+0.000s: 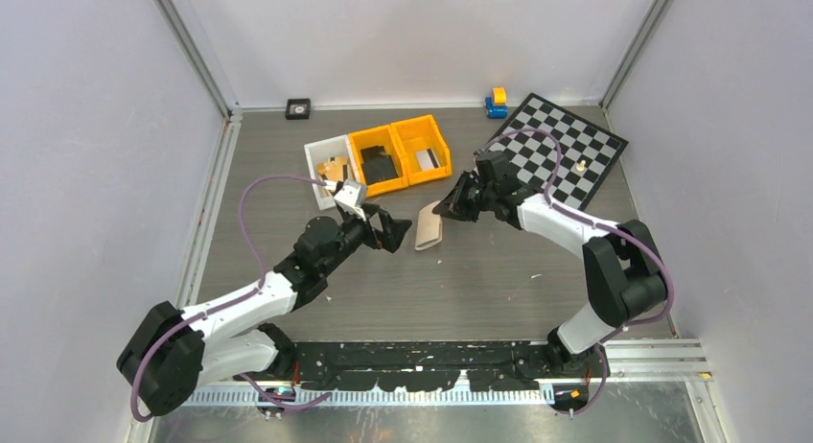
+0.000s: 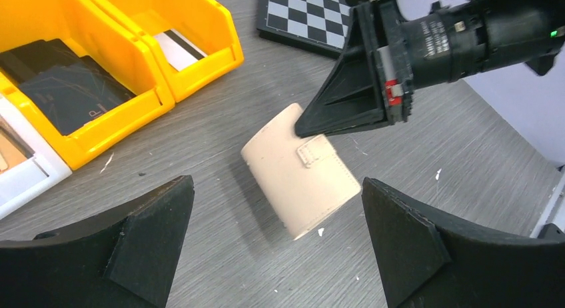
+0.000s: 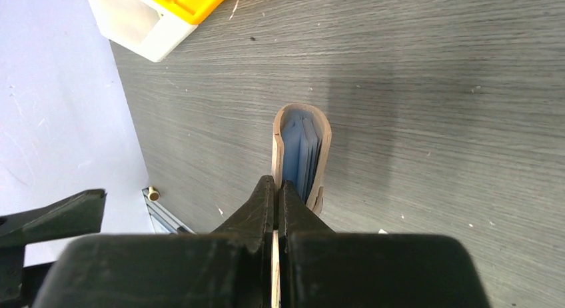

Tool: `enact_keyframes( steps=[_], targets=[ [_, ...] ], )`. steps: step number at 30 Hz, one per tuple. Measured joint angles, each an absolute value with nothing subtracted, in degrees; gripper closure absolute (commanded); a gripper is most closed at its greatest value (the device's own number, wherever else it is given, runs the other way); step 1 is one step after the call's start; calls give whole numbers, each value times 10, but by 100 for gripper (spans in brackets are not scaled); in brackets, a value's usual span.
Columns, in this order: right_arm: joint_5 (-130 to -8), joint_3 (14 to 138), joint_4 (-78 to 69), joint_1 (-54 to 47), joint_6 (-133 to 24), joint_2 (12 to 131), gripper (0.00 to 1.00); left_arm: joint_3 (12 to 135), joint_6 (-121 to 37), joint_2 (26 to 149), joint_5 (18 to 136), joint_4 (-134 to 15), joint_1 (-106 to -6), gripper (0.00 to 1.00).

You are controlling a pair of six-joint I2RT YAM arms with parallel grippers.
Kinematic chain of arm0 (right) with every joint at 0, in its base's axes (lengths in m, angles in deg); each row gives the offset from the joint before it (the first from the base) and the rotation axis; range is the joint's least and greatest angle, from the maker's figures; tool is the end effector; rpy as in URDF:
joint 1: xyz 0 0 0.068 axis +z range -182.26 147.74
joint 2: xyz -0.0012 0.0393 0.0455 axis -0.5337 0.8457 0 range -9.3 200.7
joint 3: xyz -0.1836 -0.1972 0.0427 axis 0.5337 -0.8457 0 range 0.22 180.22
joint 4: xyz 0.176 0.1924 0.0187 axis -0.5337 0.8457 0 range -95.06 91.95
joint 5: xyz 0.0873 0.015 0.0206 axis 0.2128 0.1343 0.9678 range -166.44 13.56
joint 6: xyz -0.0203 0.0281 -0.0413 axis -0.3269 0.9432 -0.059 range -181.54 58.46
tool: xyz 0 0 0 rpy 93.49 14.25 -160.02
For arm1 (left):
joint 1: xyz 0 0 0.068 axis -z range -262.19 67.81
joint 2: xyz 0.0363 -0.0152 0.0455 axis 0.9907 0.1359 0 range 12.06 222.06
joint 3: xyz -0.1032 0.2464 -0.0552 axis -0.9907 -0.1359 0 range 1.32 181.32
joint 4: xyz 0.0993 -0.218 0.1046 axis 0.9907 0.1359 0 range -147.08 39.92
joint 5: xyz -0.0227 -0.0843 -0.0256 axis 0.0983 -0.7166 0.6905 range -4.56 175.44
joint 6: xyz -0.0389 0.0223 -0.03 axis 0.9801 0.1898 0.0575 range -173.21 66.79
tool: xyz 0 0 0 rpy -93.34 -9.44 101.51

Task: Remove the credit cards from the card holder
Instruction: Pick up the card holder from the center of the board.

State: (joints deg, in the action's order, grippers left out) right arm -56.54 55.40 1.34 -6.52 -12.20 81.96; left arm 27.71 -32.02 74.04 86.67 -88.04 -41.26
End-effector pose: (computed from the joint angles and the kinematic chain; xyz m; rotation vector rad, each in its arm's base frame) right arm 0.2996 0.1579 0.2091 0.3217 2.4821 1.0165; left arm 0.1813 -0.1563 0.2439 0.2771 1.6921 -0.8004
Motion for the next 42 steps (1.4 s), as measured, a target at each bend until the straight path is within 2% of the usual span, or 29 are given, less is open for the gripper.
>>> enact_keyframes(
  steps=[9, 15, 19, 23, 27, 34, 42],
  targets=[
    [-604, 554, 33, -65, -138, 751, 100, 217, -329, 703, 915, -927, -413, 0],
    [-595, 552, 25, -65, -134, 751, 100, 212, -357, 702, 888, -949, -408, 0],
    [-593, 552, 25, -65, -134, 751, 99, 222, -375, 704, 917, -943, -374, 0],
    [-591, 552, 25, -65, -133, 751, 100, 298, -469, 727, 997, -902, -302, 0],
    [-573, 552, 26, -65, -133, 751, 100, 310, -593, 754, 1049, -950, -247, 0],
    [-527, 554, 35, -66, -121, 757, 99, 281, -744, 820, 1071, -970, -203, 0],
    [-507, 554, 31, -66, -103, 759, 99, 303, -799, 878, 1078, -957, -183, 0]
  ],
)
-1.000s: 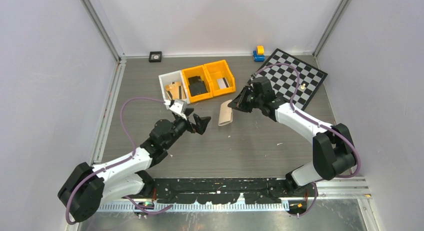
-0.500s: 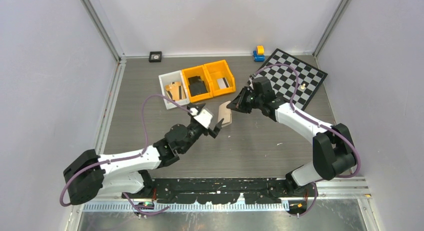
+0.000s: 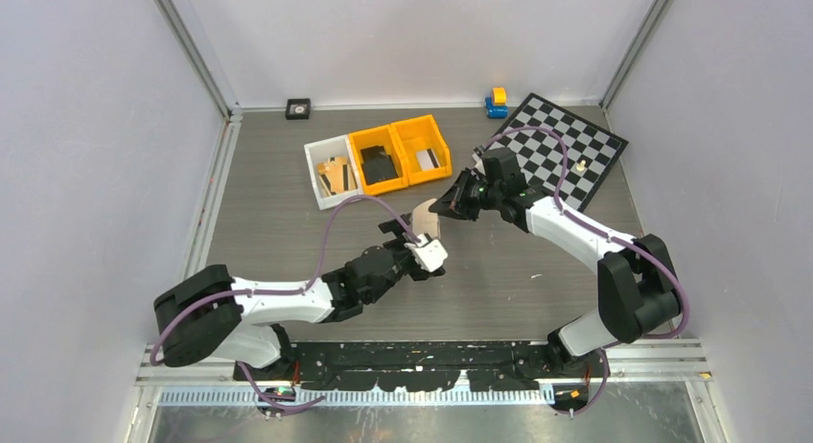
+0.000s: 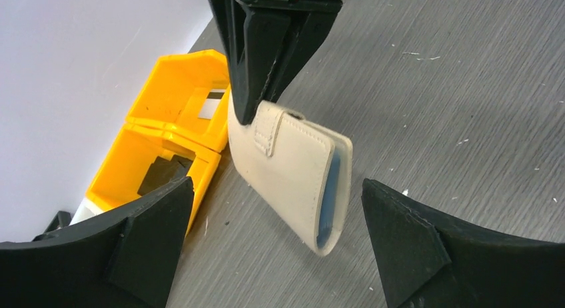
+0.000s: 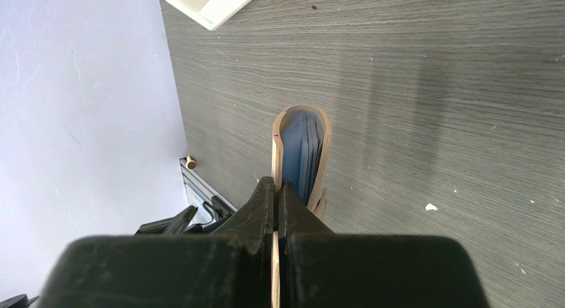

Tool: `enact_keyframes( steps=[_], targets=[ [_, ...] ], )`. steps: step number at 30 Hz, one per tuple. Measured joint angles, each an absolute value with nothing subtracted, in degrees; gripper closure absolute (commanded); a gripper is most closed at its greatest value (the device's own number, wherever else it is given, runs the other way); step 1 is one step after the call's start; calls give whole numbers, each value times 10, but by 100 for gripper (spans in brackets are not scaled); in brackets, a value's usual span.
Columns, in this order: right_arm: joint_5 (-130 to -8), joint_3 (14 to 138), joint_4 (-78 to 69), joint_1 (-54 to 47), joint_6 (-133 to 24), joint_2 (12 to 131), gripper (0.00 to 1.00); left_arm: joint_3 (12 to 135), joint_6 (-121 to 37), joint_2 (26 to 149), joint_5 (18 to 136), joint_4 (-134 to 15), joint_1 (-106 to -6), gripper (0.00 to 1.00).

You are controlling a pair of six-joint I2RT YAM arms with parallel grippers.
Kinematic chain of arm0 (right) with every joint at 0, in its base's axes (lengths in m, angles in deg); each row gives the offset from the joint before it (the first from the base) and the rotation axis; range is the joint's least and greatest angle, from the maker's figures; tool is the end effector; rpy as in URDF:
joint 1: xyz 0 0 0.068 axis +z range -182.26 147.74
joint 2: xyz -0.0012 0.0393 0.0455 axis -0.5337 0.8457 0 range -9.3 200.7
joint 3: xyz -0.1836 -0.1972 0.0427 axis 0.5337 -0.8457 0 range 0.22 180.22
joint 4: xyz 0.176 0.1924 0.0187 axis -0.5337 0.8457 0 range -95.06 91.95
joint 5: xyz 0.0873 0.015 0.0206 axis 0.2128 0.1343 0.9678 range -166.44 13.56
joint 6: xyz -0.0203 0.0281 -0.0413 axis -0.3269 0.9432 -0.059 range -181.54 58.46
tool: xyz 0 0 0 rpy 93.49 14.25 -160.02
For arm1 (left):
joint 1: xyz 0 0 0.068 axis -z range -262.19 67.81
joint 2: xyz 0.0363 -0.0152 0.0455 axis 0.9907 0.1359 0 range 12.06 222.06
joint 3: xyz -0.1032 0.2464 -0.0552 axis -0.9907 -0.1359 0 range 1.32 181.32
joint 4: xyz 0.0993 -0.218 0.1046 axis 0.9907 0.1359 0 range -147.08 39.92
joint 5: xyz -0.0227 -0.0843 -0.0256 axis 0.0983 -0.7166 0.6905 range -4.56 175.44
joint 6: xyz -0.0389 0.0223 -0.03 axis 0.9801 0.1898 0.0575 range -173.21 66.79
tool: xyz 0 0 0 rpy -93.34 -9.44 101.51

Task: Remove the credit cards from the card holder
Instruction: Pick up the card holder from the center of the board, then open the card holder at the center of the board.

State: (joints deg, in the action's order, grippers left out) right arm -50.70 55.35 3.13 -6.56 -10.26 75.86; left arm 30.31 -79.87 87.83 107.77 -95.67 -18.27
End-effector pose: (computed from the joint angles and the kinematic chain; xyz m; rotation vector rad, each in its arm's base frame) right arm 0.2845 0.1541 0.2403 0.2764 2.4398 1.1737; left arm 0.1319 -0.2388 0.2167 0.9922 1.3867 -0.1511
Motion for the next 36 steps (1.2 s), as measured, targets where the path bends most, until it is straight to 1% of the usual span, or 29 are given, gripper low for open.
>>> enact_keyframes(
  steps=[2, 3, 6, 7, 9, 10, 11, 12, 13, 14, 15, 16, 18, 19, 24, 27, 28, 30, 32, 36],
  targets=[
    [-505, 554, 29, -66, -101, 759, 100, 315, -801, 893, 1077, -955, -182, 0],
    [-504, 554, 28, -66, -100, 759, 100, 321, -801, 902, 1077, -955, -182, 4],
    [-503, 554, 27, -66, -99, 759, 100, 336, -799, 933, 1080, -954, -182, 26],
    [-502, 554, 27, -66, -98, 759, 99, 339, -798, 943, 1085, -953, -182, 31],
    [-500, 554, 25, -66, -96, 760, 100, 342, -798, 960, 1097, -952, -182, 36],
    [-498, 554, 23, -66, -95, 760, 99, 343, -798, 966, 1102, -951, -182, 41],
    [-496, 554, 22, -66, -93, 761, 98, 343, -798, 972, 1106, -951, -182, 49],
    [-493, 554, 19, -66, -91, 762, 95, 344, -798, 978, 1109, -950, -182, 58],
    [-492, 554, 18, -66, -90, 763, 88, 347, -797, 984, 1113, -949, -182, 71],
    [-491, 554, 18, -66, -90, 763, 79, 350, -796, 989, 1116, -949, -182, 87],
    [-491, 554, 18, -66, -89, 763, 69, 352, -793, 992, 1119, -949, -182, 99],
    [-492, 554, 18, -67, -91, 763, 60, 353, -795, 993, 1129, -949, -182, 100],
    [-491, 554, 18, -71, -90, 763, 50, 353, -789, 992, 1133, -947, -188, 100],
    [-491, 554, 16, -71, -91, 763, 47, 353, -787, 992, 1131, -943, -191, 100],
    [-515, 549, 16, -82, -104, 747, 38, 353, -741, 959, 1092, -894, -216, 100],
    [-555, 526, 16, -105, -111, 705, 22, 353, -697, 912, 1040, -854, -253, 100],
    [-576, 515, 17, -112, -116, 685, 18, 353, -682, 894, 1021, -838, -268, 100],
    [-618, 493, 12, -121, -124, 645, 16, 354, -652, 858, 986, -808, -294, 99],
    [-651, 465, -5, -122, -134, 603, 16, 353, -627, 827, 969, -787, -311, 100],
    [-685, 395, -89, -121, -166, 535, 15, 337, -596, 768, 936, -787, -315, 100]
  ],
)
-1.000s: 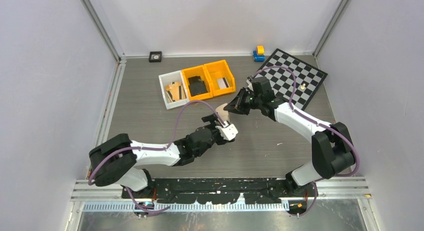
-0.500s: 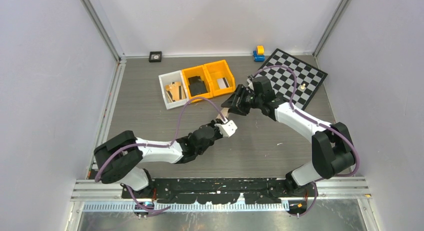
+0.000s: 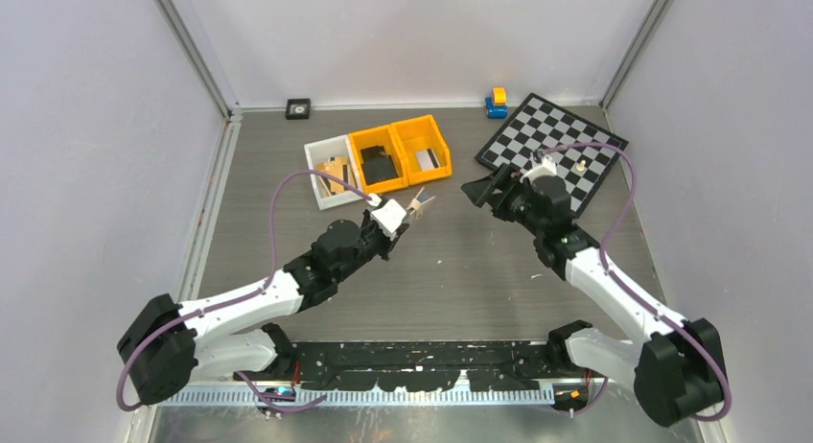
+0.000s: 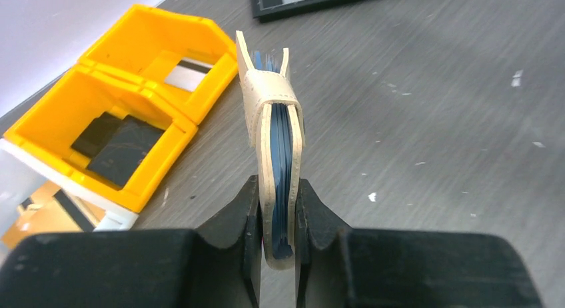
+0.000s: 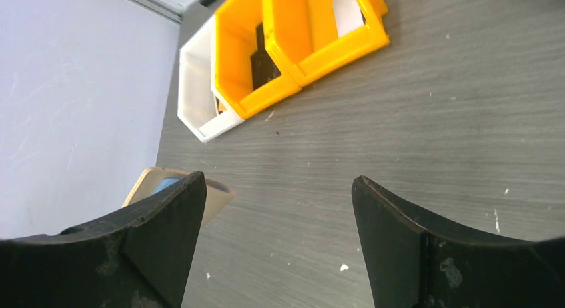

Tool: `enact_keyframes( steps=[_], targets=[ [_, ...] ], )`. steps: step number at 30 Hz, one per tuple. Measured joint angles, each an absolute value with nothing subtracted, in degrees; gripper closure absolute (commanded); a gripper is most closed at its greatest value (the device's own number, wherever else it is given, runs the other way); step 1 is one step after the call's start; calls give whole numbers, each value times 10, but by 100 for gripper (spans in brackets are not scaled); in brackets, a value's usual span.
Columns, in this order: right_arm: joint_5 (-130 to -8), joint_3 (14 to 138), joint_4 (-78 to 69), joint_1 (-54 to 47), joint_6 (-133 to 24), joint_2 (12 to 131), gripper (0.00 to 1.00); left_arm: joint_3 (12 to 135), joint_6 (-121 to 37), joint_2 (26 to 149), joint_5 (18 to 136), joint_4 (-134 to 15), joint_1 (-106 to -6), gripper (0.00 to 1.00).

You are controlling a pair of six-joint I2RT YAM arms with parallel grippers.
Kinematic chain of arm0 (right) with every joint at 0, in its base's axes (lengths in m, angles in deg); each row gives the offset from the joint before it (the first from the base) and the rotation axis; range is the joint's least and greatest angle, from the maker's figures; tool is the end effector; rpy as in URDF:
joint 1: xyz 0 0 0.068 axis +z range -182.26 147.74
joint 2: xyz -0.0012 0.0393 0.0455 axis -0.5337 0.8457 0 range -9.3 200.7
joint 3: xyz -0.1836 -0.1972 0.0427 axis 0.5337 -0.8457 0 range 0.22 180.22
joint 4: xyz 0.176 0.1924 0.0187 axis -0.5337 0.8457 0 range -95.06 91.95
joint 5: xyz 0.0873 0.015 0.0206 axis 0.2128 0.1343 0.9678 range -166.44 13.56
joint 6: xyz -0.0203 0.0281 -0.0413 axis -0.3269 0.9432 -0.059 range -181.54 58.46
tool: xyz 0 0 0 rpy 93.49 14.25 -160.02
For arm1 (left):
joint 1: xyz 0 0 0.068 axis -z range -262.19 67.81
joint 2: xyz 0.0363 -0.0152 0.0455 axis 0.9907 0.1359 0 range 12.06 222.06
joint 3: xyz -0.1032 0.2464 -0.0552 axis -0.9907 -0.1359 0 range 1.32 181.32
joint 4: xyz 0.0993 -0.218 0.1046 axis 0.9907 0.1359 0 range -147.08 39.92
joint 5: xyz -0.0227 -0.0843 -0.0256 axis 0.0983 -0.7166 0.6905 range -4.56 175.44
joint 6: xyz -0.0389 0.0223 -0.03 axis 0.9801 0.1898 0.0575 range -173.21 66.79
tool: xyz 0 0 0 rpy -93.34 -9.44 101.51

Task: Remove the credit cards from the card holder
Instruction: Open the card holder at the center of the board.

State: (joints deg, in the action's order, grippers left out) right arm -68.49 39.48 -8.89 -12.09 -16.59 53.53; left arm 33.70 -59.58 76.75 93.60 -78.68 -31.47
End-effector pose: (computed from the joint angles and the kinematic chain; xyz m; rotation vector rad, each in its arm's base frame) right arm 0.2337 0.0911 0.2686 0.3360 1.9885 0.8807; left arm 0.1644 -0.1932 0.2516 0.7551 1.6077 -0.4376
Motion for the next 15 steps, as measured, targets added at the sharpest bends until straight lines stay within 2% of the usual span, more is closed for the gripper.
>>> enact_keyframes(
  steps=[4, 7, 9, 15],
  targets=[
    [-666, 278, -245, -121, -217, 464, 15, 326, -568, 738, 877, -784, -325, 100],
    [-610, 207, -370, -120, -267, 445, 20, 340, -555, 758, 828, -766, -342, 100],
    [-556, 196, -414, -120, -302, 452, 25, 355, -550, 785, 796, -751, -349, 100],
    [-424, 227, -483, -95, -373, 496, 25, 368, -552, 813, 728, -706, -351, 100]
  ],
)
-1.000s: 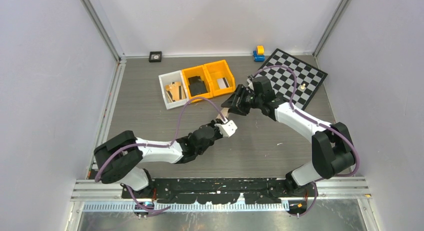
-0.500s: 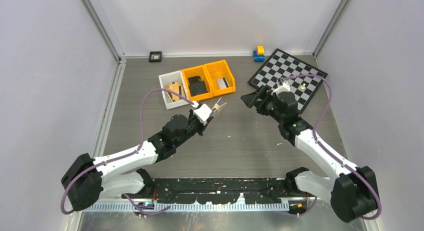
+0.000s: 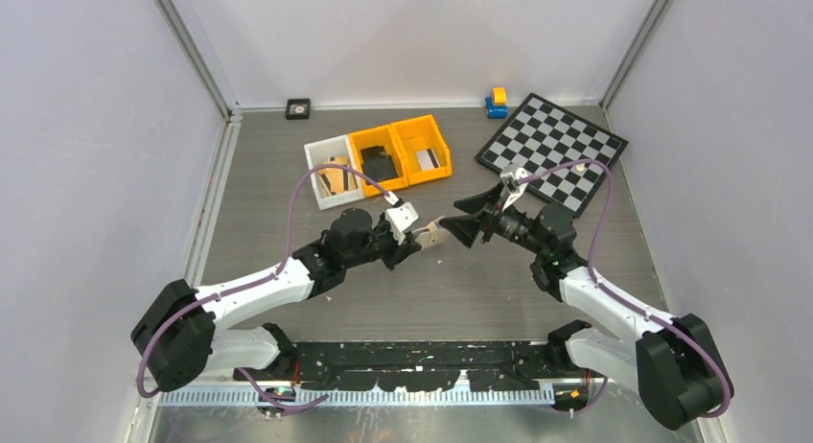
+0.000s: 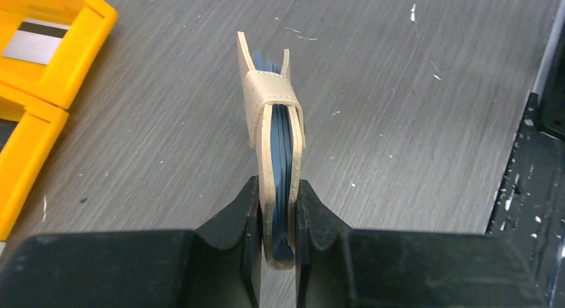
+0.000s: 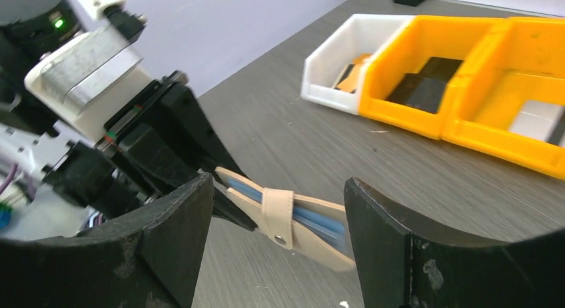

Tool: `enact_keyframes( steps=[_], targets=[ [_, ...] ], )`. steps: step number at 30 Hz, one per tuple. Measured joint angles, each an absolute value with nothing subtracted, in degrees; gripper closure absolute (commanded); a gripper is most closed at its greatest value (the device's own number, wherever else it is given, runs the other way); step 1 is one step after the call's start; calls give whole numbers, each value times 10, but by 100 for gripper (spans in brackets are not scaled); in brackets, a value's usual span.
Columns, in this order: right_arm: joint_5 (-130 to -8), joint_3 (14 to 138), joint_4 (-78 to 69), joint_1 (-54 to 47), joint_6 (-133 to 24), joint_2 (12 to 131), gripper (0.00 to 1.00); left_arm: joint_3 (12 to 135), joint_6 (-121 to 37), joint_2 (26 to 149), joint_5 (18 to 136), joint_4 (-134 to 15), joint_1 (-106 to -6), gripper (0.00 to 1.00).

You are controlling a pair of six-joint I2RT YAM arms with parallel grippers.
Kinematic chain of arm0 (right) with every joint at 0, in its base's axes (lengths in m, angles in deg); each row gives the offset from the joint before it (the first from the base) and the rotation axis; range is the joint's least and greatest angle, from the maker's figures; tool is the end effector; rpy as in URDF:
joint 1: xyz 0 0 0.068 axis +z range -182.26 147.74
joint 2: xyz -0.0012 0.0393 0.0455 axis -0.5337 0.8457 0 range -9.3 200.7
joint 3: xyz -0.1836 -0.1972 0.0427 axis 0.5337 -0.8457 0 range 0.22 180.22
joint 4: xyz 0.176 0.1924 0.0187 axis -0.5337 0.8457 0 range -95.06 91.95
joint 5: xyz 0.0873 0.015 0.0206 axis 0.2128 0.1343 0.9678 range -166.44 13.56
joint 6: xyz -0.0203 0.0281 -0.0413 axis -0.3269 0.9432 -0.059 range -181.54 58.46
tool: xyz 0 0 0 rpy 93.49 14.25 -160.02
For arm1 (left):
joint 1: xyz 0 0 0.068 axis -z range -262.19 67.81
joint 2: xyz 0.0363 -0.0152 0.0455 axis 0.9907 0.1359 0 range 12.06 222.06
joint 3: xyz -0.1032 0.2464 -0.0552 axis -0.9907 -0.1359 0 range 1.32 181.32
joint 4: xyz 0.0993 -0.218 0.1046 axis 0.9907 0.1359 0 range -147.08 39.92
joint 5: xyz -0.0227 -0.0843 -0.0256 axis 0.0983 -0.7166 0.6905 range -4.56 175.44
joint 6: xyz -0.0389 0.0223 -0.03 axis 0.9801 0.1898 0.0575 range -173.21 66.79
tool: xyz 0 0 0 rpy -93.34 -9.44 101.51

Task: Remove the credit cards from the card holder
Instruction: Open the card holder at the center of the board.

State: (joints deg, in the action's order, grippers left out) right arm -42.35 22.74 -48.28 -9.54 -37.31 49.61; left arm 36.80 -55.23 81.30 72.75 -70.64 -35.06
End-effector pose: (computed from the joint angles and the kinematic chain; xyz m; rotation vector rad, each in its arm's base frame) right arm 0.1945 0.1030 0.2549 -0.4932 1.4909 1.0836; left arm 0.1748 -0.1999 0.2365 0.9628 1.7363 -0.7332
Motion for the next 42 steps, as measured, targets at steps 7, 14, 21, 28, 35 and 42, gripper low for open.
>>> enact_keyframes(
  steps=[7, 14, 21, 28, 35, 42],
  targets=[
    [-362, 290, -359, -28, -510, 515, 27, 377, -558, 812, 681, -692, -351, 100],
    [-344, 328, -244, 16, -622, 506, 27, 376, -558, 791, 628, -693, -351, 100],
    [-308, 392, -138, 24, -706, 519, 34, 365, -558, 757, 603, -700, -351, 100],
    [-327, 399, -87, 27, -739, 519, 33, 359, -557, 756, 585, -699, -351, 100],
    [-372, 400, -40, 28, -751, 518, 44, 359, -558, 755, 568, -703, -351, 100],
    [-350, 429, 11, 28, -767, 548, 81, 352, -561, 738, 603, -704, -353, 72]
  ],
)
